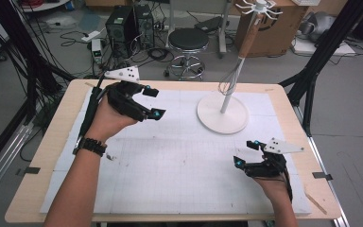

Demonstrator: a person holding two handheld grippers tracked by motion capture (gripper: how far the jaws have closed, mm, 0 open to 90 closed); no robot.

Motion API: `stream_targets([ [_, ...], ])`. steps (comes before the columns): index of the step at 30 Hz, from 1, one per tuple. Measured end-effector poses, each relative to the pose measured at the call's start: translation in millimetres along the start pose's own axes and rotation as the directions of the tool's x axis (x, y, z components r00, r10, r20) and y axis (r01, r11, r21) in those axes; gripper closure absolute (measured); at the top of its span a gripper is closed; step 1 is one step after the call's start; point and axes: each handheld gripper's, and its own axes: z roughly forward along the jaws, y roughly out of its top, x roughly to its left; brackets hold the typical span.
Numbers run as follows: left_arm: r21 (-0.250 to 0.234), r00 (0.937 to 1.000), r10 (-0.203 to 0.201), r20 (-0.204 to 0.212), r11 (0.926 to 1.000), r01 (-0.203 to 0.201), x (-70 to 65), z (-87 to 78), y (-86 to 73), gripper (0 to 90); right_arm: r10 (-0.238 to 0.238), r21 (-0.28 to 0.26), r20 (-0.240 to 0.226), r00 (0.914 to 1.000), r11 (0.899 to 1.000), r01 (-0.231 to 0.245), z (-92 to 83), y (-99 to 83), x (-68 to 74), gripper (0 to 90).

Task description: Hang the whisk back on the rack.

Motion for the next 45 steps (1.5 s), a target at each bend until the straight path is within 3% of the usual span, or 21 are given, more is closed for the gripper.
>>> stream_targets([
  [10, -0.006, 0.9992, -0.005, -0.039, 1.0000, 0.005, -13.4, -3.4, -27.9, 13.3, 0.006, -0.003, -0.003, 1.0000, 1.000, -0.006, -0.4, 0.0, 0.0, 15.7],
  [18, -0.008, 0.9978, -0.048, -0.045, 0.9988, 0.048, -15.4, -0.7, -56.2, 8.6, -0.003, 0.006, -0.002, 1.0000, 1.000, 0.003, 1.2, -0.5, 0.0, 15.7],
  [45, -0.047, 0.9920, -0.085, -0.093, 0.9956, 0.081, -28.8, -21.4, -104.9, 4.8, -0.002, 0.019, -0.003, 1.0000, 1.000, 0.002, 5.3, -0.4, -0.1, 15.6],
])
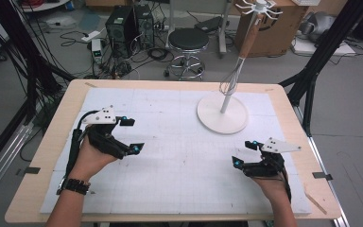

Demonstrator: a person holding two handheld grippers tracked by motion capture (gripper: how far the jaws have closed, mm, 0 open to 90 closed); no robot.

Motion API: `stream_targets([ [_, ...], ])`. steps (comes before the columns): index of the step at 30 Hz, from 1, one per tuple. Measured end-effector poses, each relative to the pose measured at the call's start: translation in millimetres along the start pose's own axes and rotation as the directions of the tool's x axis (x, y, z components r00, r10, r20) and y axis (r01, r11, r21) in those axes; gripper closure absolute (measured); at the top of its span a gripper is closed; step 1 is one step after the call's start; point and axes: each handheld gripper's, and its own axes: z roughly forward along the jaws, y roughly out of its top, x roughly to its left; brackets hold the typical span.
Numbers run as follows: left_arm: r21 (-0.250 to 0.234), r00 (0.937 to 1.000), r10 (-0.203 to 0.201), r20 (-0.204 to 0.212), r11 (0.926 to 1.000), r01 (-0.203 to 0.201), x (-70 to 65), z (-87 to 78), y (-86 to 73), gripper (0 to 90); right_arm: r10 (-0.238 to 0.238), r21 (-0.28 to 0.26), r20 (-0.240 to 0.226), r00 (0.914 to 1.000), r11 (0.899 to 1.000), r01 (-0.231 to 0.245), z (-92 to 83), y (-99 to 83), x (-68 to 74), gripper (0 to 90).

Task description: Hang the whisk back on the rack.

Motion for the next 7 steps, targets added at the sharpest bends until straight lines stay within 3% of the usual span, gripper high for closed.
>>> stream_targets([
  [7, 0.014, 1.0000, -0.003, -0.002, 0.9999, 0.003, -2.3, 3.0, -8.6, 4.8, -0.001, -0.001, 0.001, 1.0000, 1.000, 0.001, -1.7, 0.0, -0.3, 15.6],
])
